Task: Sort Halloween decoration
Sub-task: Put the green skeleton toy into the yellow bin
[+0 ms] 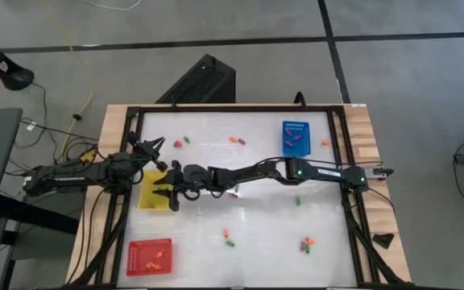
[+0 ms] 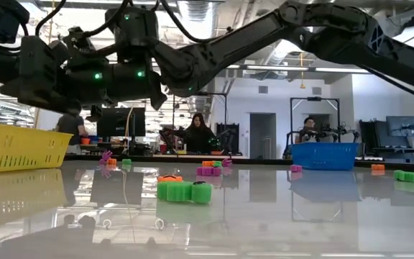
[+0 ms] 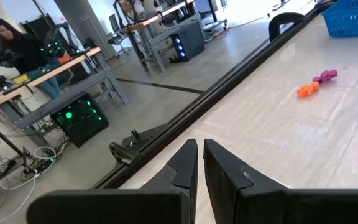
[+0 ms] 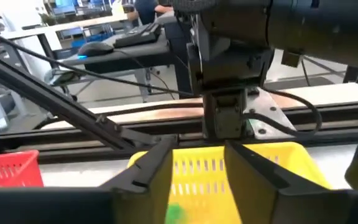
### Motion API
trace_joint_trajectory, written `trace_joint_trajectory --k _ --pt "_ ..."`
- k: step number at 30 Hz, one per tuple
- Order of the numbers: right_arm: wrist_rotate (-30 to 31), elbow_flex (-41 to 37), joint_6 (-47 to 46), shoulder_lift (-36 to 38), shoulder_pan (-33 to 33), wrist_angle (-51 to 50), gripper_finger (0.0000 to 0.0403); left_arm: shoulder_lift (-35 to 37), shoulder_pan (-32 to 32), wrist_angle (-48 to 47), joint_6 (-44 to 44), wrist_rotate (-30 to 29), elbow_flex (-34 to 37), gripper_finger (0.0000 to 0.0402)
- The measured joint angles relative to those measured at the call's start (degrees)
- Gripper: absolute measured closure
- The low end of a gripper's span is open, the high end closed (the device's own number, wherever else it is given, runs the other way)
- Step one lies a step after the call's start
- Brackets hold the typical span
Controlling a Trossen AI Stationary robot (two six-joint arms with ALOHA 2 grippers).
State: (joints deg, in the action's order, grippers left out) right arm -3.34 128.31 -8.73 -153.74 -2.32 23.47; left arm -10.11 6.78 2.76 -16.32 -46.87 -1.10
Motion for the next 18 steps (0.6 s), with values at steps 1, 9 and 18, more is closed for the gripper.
trace_joint_trajectory --k 1,9,18 --pt "-0.28 0.00 0.01 0.31 0.09 -1.15 0.0205 -0.02 -0.01 0.00 0.00 0.00 0.00 0.0384" --pt "-14.35 0.00 3.51 11.07 1.24 -33.35 0.0165 -0.01 0.00 0.00 0.02 -0.04 0.00 0.0384" --pt "-11.68 -14.20 22.15 32.99 -3.89 -69.92 0.0187 -0.02 -0.01 0.00 0.00 -0.02 0.00 0.0384"
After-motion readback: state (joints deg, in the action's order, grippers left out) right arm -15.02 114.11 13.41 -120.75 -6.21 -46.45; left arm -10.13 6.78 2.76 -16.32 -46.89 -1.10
